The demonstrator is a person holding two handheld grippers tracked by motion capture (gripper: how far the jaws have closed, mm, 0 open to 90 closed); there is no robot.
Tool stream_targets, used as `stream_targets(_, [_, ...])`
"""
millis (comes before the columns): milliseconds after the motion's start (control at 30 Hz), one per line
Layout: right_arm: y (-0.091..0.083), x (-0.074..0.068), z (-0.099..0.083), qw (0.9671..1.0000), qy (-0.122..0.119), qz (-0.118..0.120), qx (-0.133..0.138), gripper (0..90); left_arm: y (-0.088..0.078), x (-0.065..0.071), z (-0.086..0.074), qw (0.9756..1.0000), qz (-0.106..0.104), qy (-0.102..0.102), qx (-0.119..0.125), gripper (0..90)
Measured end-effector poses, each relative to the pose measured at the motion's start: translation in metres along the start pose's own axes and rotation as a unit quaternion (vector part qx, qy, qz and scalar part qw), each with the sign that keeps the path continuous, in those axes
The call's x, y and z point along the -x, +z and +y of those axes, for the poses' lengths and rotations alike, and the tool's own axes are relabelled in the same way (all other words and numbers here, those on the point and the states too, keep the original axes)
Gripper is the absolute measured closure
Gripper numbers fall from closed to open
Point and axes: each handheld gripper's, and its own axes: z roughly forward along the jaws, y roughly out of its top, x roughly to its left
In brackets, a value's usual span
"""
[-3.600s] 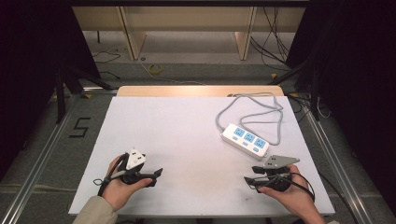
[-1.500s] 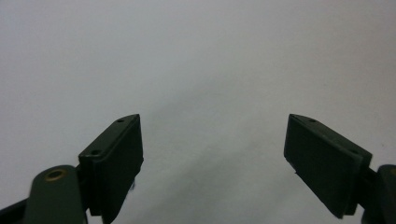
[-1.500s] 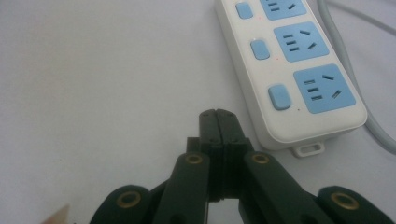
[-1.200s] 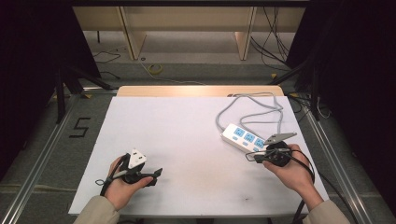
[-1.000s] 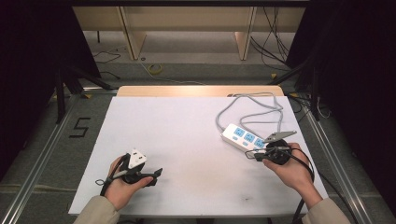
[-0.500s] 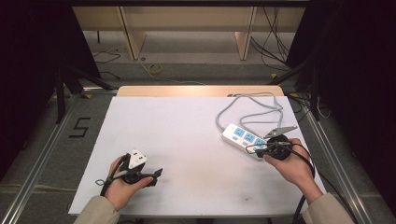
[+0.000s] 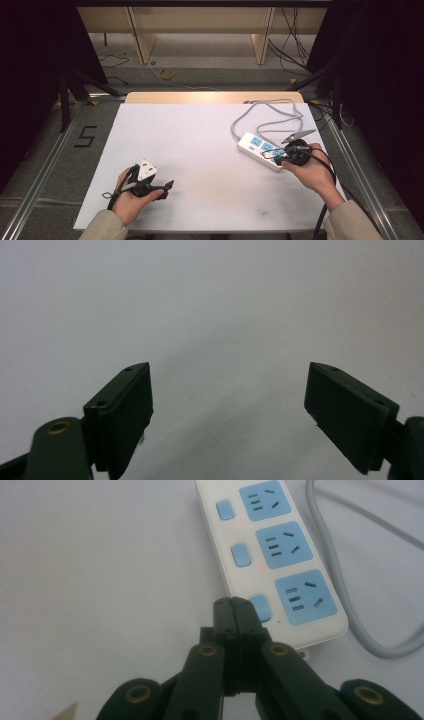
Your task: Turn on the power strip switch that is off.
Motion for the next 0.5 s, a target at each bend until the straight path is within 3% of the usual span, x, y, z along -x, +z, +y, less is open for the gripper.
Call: stream_targets(500, [0.0033, 0.005, 0.0091, 0.9998, 0.003, 0.001, -0.019, 90.0, 0.0005, 0.0002, 0.0, 1.0, 0.001, 0.002, -0.001, 19.2])
